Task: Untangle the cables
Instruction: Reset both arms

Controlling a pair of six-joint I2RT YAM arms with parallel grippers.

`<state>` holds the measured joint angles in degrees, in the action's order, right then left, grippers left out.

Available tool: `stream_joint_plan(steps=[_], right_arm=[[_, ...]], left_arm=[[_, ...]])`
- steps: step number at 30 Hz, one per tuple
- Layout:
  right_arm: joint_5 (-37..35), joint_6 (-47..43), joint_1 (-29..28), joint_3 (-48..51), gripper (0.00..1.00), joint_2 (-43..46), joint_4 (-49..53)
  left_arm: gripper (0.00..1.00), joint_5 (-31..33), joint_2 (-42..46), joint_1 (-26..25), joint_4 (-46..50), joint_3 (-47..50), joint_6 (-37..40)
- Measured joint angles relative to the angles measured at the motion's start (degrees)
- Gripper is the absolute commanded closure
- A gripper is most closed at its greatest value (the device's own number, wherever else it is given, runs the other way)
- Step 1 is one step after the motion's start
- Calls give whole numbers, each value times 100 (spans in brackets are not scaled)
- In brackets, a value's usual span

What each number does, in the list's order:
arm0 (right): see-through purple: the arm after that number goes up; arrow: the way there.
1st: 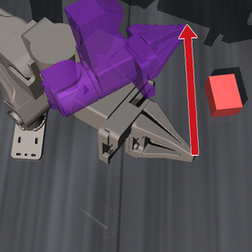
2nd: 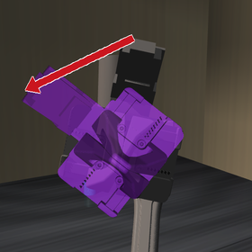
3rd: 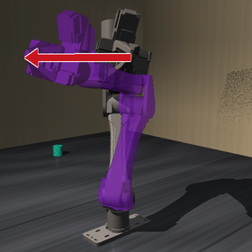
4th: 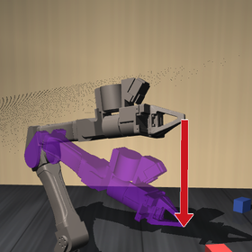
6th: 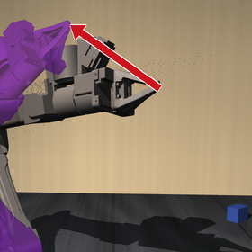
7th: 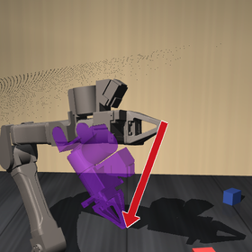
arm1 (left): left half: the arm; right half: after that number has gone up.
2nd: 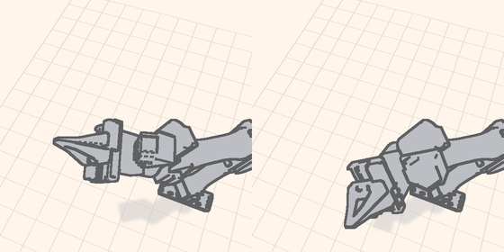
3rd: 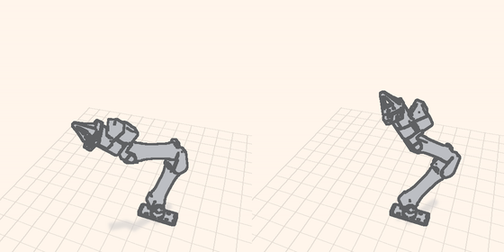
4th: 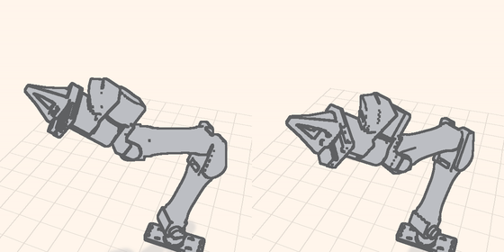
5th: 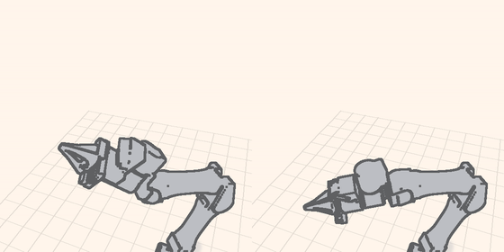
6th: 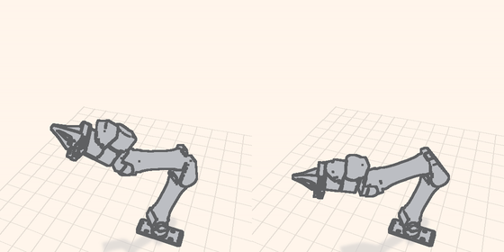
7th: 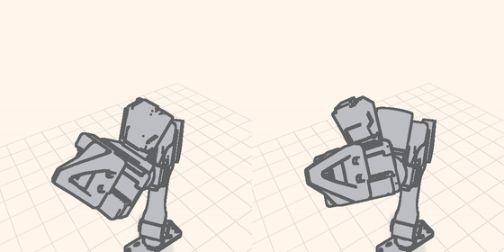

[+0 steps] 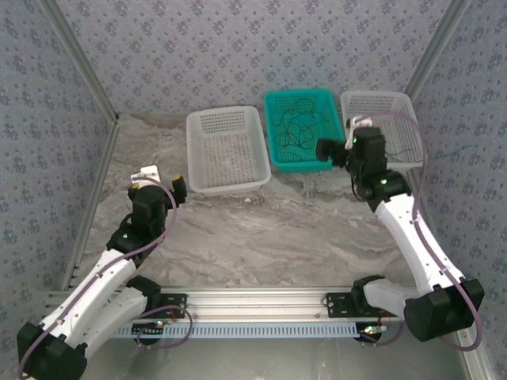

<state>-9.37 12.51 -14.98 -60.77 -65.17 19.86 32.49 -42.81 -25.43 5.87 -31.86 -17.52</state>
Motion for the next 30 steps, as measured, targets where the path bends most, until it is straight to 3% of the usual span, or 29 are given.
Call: stream_joint_plan(steps=[5, 9, 15, 19, 23, 27, 30], right_arm=[[-752, -444, 0, 2367, 0, 129, -1130], [-1088, -852, 173, 3661, 0, 212, -2273], [-1250, -1172, 721, 3707, 0, -1250, -4166], [-994, -1322, 1014, 3442, 0, -2087, -4933], [-404, -1298, 1504, 3866, 0, -2124, -6220], [-378, -1257, 1517, 4035, 0, -2173, -6443], [-260, -1257, 1473, 4026, 0, -2175, -6572]], left_arm=[[6, 632, -120, 251, -540, 501, 374], [6, 758, -391, 612, -1217, 1086, 741], [6, -2, -868, 1661, -2485, 1650, 1012], [6, -595, -1845, 2017, -3556, 1718, 1246], [6, -1276, -3040, 2157, -4603, 1687, 1475], [3, -1770, -4140, 2385, -5265, 1484, 1504], [1, -2159, -4562, 2533, -5139, 1117, 1508]])
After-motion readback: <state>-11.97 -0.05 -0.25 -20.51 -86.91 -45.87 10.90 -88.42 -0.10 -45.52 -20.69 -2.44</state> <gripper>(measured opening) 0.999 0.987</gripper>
